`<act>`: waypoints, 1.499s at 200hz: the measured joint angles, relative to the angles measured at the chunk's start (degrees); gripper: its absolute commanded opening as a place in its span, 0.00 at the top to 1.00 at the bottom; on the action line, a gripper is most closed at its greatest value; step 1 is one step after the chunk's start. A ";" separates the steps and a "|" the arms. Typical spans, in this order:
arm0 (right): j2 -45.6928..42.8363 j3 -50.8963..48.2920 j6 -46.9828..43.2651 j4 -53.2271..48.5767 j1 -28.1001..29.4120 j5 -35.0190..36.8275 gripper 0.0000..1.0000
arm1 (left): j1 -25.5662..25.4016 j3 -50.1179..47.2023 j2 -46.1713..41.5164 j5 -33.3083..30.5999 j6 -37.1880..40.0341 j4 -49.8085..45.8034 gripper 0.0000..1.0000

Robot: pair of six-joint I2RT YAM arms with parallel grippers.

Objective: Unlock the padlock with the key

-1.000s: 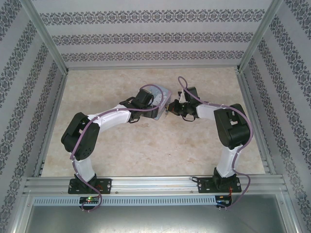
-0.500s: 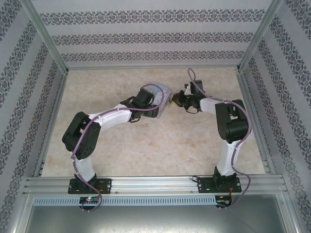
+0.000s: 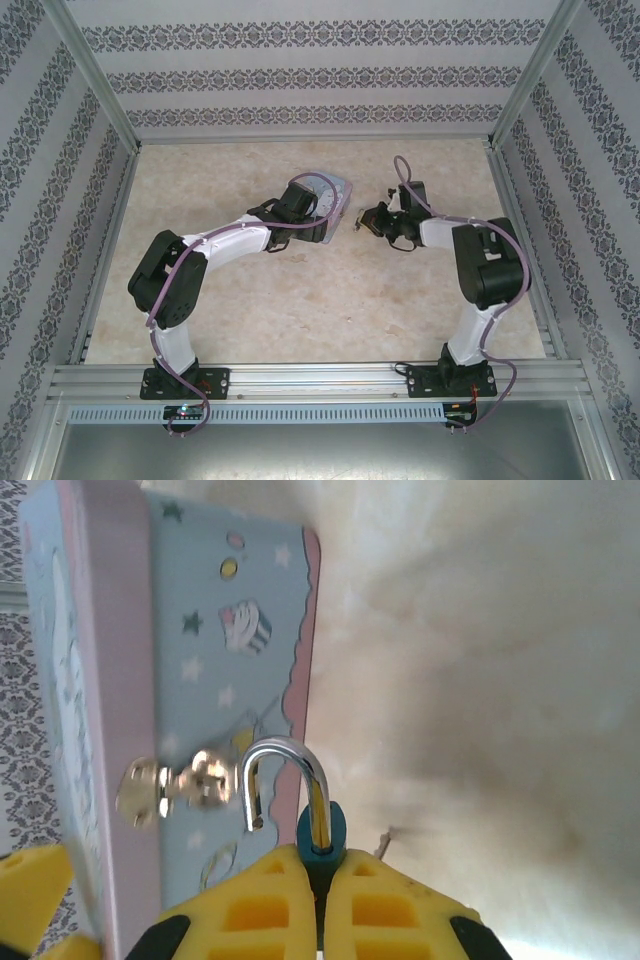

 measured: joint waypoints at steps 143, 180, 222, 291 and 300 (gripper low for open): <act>-24.41 -29.46 8.07 4.37 8.24 7.54 0.82 | -0.04 -0.42 -6.40 7.54 -0.04 -12.17 0.00; -28.20 -33.81 9.07 3.50 8.07 9.66 0.63 | -0.07 -0.42 -11.98 8.85 -0.24 -13.57 0.00; -35.28 -34.91 9.62 0.00 6.51 10.73 0.38 | -0.07 -0.42 -17.68 8.57 -0.31 -15.41 0.00; -49.66 -25.55 3.87 -17.79 2.08 14.88 0.02 | 1.73 -3.45 -29.68 -1.49 -0.42 -16.24 0.00; -50.36 -22.34 1.84 -20.13 1.36 16.61 0.02 | 2.60 -4.83 -30.97 -3.39 -0.22 -15.78 0.01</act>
